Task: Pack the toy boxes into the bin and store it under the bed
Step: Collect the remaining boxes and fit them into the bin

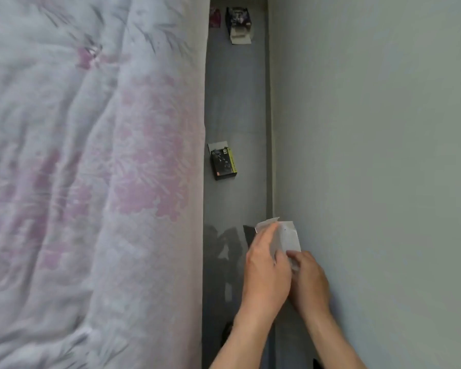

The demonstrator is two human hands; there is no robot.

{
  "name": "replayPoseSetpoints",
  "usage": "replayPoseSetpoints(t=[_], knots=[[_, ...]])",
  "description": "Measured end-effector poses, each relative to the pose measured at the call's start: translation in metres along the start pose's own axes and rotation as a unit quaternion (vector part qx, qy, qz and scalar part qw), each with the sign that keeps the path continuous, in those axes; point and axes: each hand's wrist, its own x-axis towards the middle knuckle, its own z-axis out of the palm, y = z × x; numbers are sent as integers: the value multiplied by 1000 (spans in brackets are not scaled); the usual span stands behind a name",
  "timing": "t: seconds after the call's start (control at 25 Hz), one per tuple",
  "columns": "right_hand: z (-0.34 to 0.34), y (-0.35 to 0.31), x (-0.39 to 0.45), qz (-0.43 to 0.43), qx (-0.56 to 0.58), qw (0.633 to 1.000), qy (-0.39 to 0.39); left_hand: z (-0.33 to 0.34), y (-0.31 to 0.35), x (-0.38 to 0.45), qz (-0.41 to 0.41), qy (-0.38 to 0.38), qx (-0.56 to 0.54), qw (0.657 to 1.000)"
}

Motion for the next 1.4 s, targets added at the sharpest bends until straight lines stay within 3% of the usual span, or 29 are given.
replayPoseSetpoints(t=[0.12,0.36,0.52,0.6,0.72,0.84,0.96,1.04,1.12,1.28,1.4], knots=[[-92,-65,-44,-55,53,993,88,-35,87,-22,102,-17,57,993],[-247,-167,-74,-150,172,971,64,-101,227,-43,233,49,211,948],[-288,-194,-46,-145,294,943,54,-118,255,-24,259,43,328,907],[-299,-200,-28,-124,357,924,53,-120,263,-11,259,0,319,912],[-306,-211,1,-81,452,887,46,-125,283,20,210,-71,137,965],[-301,-223,40,-42,485,873,-6,-139,289,71,117,-106,24,987],[-286,-240,87,-8,455,888,-59,-156,275,121,46,-195,-4,980],[-271,-256,132,26,399,913,-77,-148,255,154,-10,-197,-23,980],[-244,-274,180,48,329,941,-70,-125,230,175,-61,-145,-5,988],[-169,-298,248,5,142,990,-8,-75,178,208,-193,65,-58,977],[-110,-289,270,-70,5,995,-70,-45,141,236,-254,133,-47,957]])
